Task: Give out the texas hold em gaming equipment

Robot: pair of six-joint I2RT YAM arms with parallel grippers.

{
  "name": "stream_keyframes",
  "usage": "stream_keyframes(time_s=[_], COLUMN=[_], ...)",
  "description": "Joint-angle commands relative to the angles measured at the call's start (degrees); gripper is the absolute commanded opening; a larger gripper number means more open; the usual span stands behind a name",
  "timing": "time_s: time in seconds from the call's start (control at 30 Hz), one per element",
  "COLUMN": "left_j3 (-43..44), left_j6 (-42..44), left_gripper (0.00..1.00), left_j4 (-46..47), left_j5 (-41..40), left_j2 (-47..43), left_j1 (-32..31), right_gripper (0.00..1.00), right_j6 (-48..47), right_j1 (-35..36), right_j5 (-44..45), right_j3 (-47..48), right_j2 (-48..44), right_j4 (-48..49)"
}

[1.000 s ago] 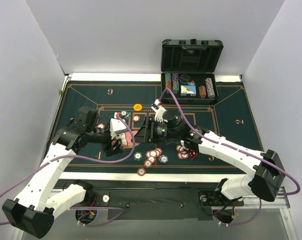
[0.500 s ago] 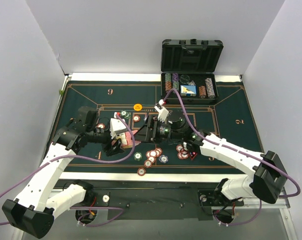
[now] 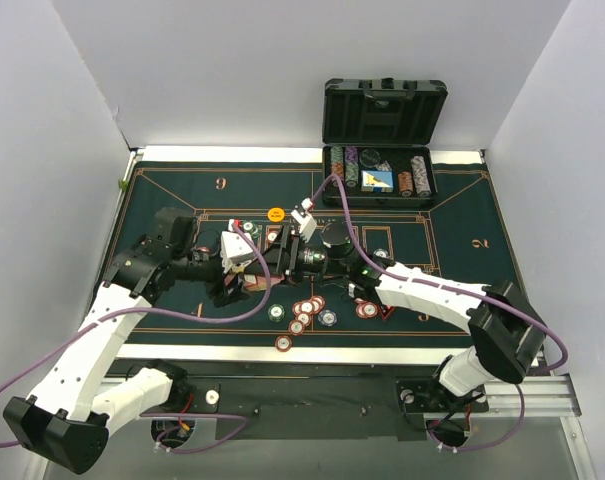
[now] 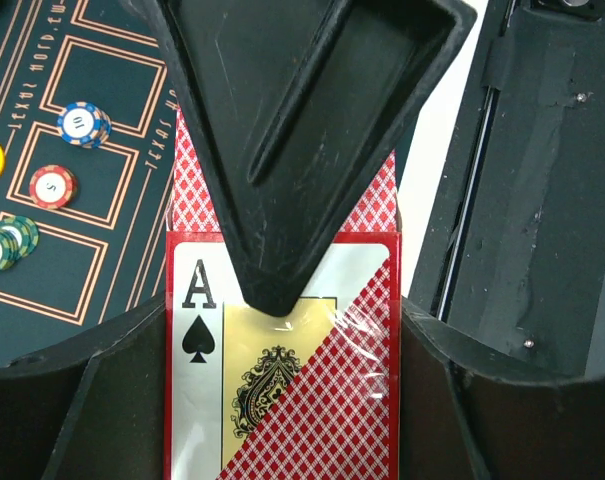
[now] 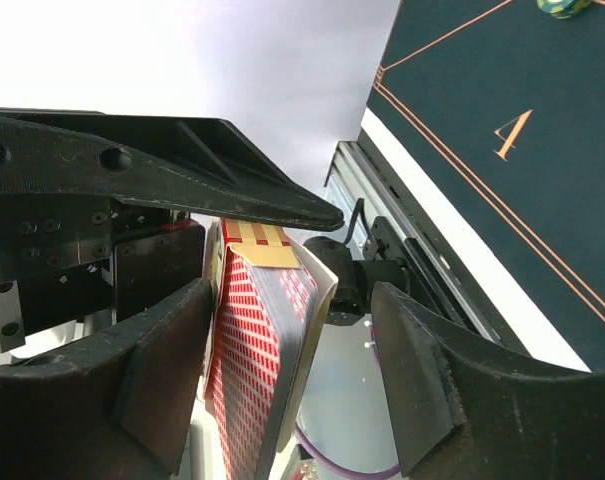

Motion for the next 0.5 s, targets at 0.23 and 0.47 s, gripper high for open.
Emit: stream_keyframes(time_s=[0.23, 0.47], left_j3=[2.95, 1.63], left_j6=[-1.08, -0.82], left_gripper=[0.0, 0.0], left_j4=[4.37, 5.34], left_j5=[2.12, 0.54], left_j2=[-1.4, -1.67], left_j1=[-0.33, -0.33], right_gripper=[0.36, 0.13], right_j6=[5.11, 8.54], right_j1=[0.21, -1.11], right_j5=[-1.93, -2.01], right_j3=[0.44, -2.46], right_j2=[-0.04, -0.57], right_j4=[13.14, 16.75])
